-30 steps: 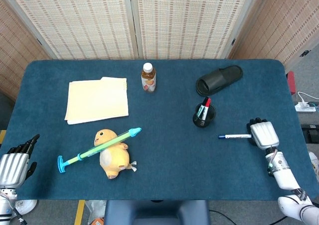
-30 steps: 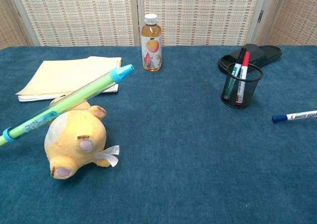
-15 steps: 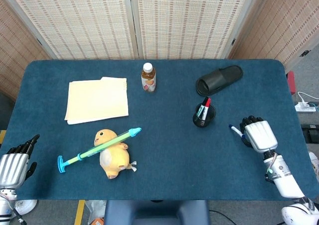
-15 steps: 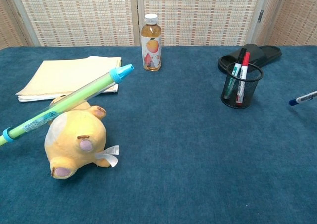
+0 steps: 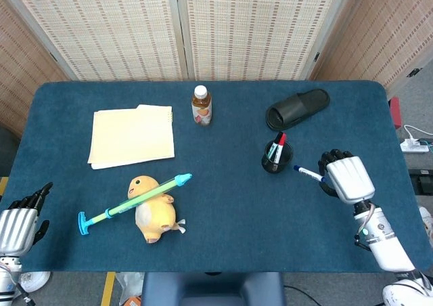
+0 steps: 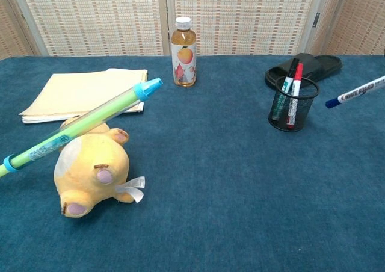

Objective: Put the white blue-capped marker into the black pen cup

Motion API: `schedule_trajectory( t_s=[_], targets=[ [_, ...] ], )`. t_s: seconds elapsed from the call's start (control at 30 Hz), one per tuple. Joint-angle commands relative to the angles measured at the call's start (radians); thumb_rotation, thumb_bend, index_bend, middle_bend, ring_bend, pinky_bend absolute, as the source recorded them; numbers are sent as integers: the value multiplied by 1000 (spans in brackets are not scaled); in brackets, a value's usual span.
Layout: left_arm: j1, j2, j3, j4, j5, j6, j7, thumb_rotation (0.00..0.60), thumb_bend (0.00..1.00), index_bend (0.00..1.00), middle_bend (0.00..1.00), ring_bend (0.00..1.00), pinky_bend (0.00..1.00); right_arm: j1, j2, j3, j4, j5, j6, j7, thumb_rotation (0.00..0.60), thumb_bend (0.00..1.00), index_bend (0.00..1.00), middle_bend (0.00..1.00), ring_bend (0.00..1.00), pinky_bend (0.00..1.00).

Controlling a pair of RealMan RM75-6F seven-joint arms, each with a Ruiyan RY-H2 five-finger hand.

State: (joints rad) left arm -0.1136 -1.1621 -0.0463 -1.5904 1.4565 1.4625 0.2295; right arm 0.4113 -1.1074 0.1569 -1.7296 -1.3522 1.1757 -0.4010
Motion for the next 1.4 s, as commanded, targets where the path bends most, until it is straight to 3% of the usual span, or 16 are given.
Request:
schedule_trajectory(
  t_s=[0.03, 0.43, 1.4],
  targets=[
    [-1, -1, 0, 0, -1, -2, 1, 600, 291, 107, 238, 324, 405, 24, 10, 28, -27, 23, -16, 23, 600, 185, 600, 386, 302, 447],
    [-2, -2, 1, 0, -4, -6, 8, 600, 291, 107, 238, 325, 405, 110, -18, 87, -12, 126, -84, 43, 600, 184, 600, 386, 302, 447],
    [-7, -3, 5, 0, -5, -17, 18, 600, 291, 107, 238, 325, 404, 190, -177, 66, 245, 231, -157, 108, 600, 184, 600, 388, 302, 447]
  ],
)
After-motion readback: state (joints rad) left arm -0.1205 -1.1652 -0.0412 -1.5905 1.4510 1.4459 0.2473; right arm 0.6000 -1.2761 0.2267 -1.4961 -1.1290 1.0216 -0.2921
